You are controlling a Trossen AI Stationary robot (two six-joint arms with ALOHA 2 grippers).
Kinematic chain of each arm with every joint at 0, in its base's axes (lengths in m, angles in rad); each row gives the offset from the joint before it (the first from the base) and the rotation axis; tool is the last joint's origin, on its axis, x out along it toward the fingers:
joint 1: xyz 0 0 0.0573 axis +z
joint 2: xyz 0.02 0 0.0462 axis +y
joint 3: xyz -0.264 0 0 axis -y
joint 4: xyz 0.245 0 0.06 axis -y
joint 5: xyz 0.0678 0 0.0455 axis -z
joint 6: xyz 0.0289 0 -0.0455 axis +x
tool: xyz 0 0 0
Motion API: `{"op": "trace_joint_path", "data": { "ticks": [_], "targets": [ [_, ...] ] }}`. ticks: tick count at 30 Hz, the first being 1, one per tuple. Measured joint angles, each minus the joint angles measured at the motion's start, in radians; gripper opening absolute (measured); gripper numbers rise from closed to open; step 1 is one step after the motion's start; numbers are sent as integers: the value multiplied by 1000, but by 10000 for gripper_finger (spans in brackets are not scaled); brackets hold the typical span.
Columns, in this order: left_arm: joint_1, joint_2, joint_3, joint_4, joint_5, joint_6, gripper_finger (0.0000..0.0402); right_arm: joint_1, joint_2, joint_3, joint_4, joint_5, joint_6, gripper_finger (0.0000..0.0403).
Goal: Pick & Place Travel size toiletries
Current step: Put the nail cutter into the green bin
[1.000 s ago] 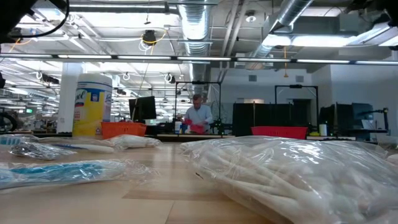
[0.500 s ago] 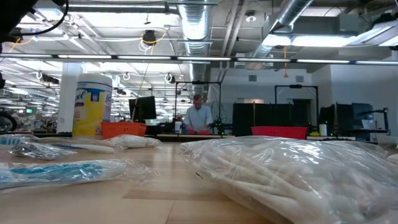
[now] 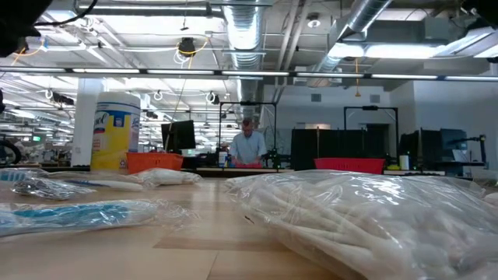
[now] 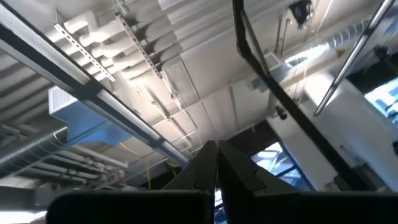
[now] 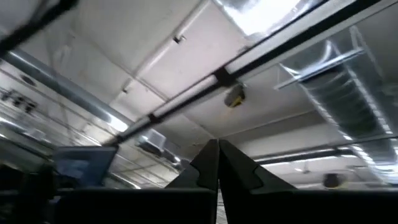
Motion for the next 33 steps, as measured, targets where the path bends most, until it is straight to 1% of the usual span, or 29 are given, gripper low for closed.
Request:
{"op": "trace_joint_path", "data": {
  "ticks": [2, 7, 10, 13, 15, 18, 23, 26, 29, 31, 33],
  "targets": [
    [0, 31, 11, 2, 0, 17, 8, -6, 0, 21, -1, 6, -3, 0],
    [0, 91, 50, 6, 0, 19, 8, -5, 13, 78, -72, -58, 70, 0],
    [0, 109, 76, 9, 0, 13, 8, -5, 39, 108, -126, -57, 175, 0],
    [0, 116, 82, 10, 0, 13, 8, -6, 83, 137, -152, -46, 238, 0],
    [0, 115, 82, 11, 0, 18, 8, -6, 115, 160, -169, -7, 270, 0],
    [0, 113, 82, 16, 0, 19, 8, -6, 170, 193, -231, 114, 299, 0],
    [0, 113, 82, 24, 0, 19, 8, -6, 281, 265, -304, 381, 342, 0],
    [0, 113, 82, 50, 38, 19, 8, -6, 343, 306, -374, 537, 395, 0],
    [0, 113, 82, 55, 79, 19, 8, -6, 386, 341, -460, 688, 455, 0],
    [-1, 113, 82, 53, 76, 20, 8, -6, 404, 353, -494, 782, 487, 0],
    [-1, 121, 82, 48, 63, 20, 8, -6, 410, 359, -499, 841, 514, 0]
  ]
}}
